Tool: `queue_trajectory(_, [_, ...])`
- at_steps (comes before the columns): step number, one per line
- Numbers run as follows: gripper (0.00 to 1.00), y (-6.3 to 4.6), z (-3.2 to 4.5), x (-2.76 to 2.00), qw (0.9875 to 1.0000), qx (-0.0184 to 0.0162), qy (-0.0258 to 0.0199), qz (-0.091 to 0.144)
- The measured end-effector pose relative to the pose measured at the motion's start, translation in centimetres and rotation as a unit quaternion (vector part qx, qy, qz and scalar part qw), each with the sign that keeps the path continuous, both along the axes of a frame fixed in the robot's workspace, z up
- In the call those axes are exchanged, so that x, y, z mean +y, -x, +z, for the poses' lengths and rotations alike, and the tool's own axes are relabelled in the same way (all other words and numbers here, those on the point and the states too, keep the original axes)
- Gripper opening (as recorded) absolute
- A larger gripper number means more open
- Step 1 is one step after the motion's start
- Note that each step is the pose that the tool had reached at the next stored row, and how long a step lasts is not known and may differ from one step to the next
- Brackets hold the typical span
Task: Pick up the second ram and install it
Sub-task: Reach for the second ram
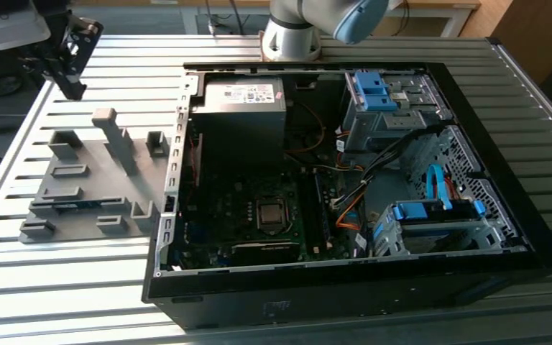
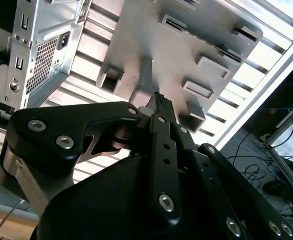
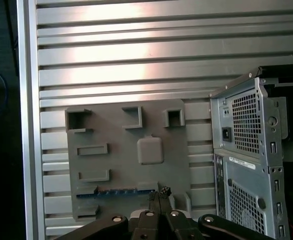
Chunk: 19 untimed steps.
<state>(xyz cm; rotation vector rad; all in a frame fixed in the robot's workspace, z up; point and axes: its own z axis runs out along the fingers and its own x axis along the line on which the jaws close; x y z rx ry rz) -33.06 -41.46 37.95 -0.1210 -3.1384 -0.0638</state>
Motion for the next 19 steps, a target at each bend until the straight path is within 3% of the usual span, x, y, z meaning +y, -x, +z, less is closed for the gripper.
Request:
queue_trajectory(14, [0.11,1.5,-0.03,-1.64,1.0000,0.0001,0.0000,0.000])
queue_trajectory(19, [0.11,1.6,-0.04,-1.91,1.0000,0.0006,-0.0001,0.000])
